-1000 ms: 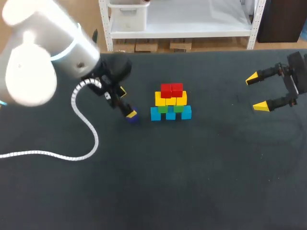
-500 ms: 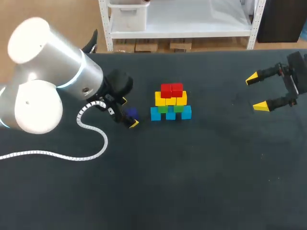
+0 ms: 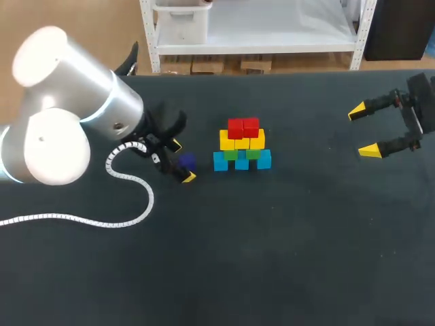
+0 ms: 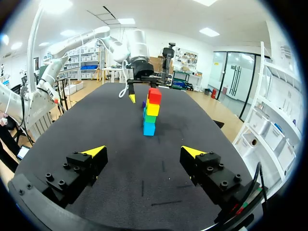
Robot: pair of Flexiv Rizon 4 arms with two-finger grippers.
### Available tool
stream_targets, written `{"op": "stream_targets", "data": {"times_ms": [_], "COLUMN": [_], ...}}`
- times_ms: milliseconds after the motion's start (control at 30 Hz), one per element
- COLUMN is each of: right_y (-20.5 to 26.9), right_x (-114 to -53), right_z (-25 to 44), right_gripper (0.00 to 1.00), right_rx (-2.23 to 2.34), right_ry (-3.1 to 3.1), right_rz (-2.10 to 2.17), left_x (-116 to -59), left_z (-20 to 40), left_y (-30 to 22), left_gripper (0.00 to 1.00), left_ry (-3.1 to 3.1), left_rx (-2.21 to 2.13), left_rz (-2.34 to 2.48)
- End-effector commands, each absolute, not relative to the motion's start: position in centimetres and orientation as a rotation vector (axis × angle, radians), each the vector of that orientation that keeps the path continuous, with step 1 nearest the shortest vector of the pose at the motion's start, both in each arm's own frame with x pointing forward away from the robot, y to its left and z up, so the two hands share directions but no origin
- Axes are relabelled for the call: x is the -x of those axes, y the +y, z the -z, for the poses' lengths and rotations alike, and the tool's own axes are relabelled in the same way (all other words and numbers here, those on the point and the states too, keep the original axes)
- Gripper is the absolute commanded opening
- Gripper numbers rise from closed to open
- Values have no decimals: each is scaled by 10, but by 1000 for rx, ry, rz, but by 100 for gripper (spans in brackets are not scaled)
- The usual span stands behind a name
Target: Place the blue cubes, place green cubes on the blue cubes, place the yellow cubes on the green cubes, then place the red cubes on the yellow cubes, and place purple cube on the red cubes.
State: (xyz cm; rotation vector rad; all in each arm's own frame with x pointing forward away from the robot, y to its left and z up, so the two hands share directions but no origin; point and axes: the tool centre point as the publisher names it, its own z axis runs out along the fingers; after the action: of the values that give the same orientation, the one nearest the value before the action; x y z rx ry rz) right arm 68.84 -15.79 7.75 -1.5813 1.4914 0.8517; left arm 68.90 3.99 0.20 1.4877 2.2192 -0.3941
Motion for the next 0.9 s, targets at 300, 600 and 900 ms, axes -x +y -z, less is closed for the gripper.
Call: {"op": "stream_targets", "data": {"times_ms": [300,600,900], "right_y": [-158,-158,-158], "right_x": [-689,-689,-689], "right_z": [-77,-77,-77], "right_gripper": [100,100,100], "right_rx": [1581,1581,1581], "right_ry": [1490,1490,1490], "right_rz": [-852,-852,-852], "left_x": [-697,-694,-704], "left_z": [10,-25,-109], "left_y": [35,45,41], "left_gripper": [0,0,0], "left_ry": [2215,2212,2053], "left_rx": [-1499,-1483,-1671], "left_rz": [383,354,385]}}
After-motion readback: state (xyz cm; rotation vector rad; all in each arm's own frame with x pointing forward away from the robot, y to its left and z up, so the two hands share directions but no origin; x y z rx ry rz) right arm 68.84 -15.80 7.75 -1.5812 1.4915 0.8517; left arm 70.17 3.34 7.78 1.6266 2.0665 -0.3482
